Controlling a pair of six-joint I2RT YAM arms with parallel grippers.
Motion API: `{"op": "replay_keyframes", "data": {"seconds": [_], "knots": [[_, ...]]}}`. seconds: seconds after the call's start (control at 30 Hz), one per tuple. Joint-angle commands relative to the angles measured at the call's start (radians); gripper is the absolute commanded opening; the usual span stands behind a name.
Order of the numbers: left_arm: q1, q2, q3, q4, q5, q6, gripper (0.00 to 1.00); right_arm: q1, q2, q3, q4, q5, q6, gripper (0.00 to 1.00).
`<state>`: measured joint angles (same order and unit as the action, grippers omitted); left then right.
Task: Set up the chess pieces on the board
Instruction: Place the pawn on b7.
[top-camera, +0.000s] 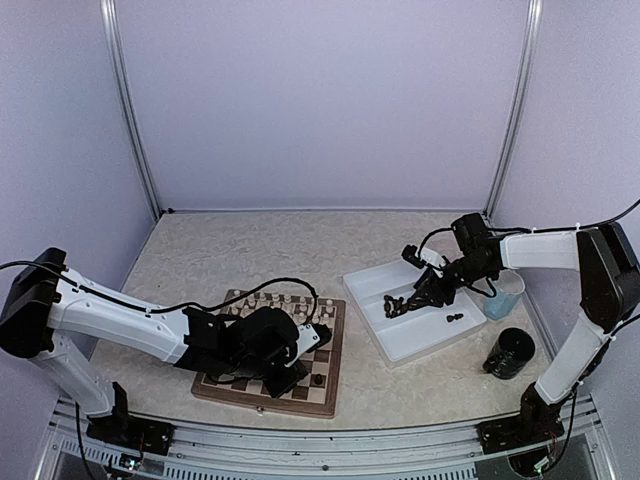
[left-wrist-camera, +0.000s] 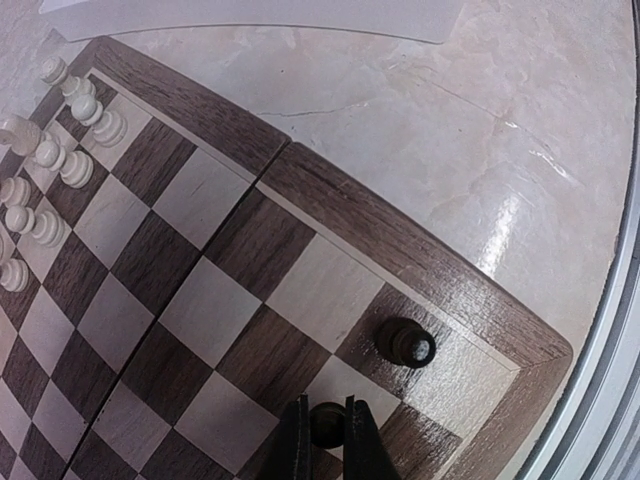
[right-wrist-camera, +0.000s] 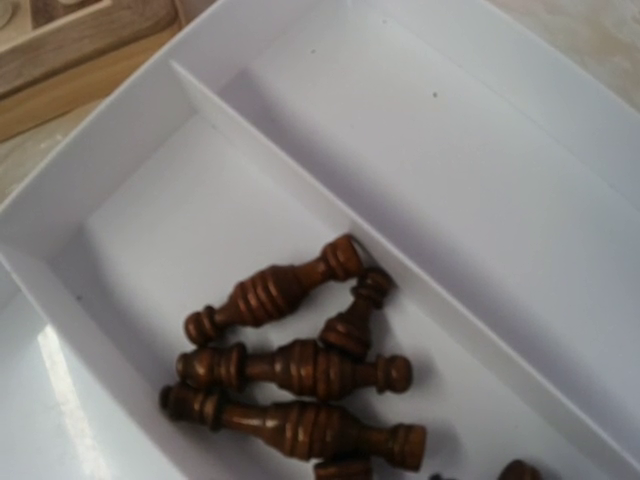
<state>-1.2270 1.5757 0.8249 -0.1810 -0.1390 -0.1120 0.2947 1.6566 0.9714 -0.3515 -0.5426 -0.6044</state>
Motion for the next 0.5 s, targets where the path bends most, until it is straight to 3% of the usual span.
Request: {"op": "replay_keyframes", "data": {"seconds": [0.0,0.47], "knots": [[-0.016,-0.004,-0.006,0.035,0.003,-0.006,0.03,-0.012,0.000,0.021,-0.019,-0.011,-0.001,0.47],[-0.032,0.022,-0.010,0.027,-0.042,-0.017,0.10,-0.012,0.008,0.025,-0.025,-0.020,-0.002,0.47]]}}
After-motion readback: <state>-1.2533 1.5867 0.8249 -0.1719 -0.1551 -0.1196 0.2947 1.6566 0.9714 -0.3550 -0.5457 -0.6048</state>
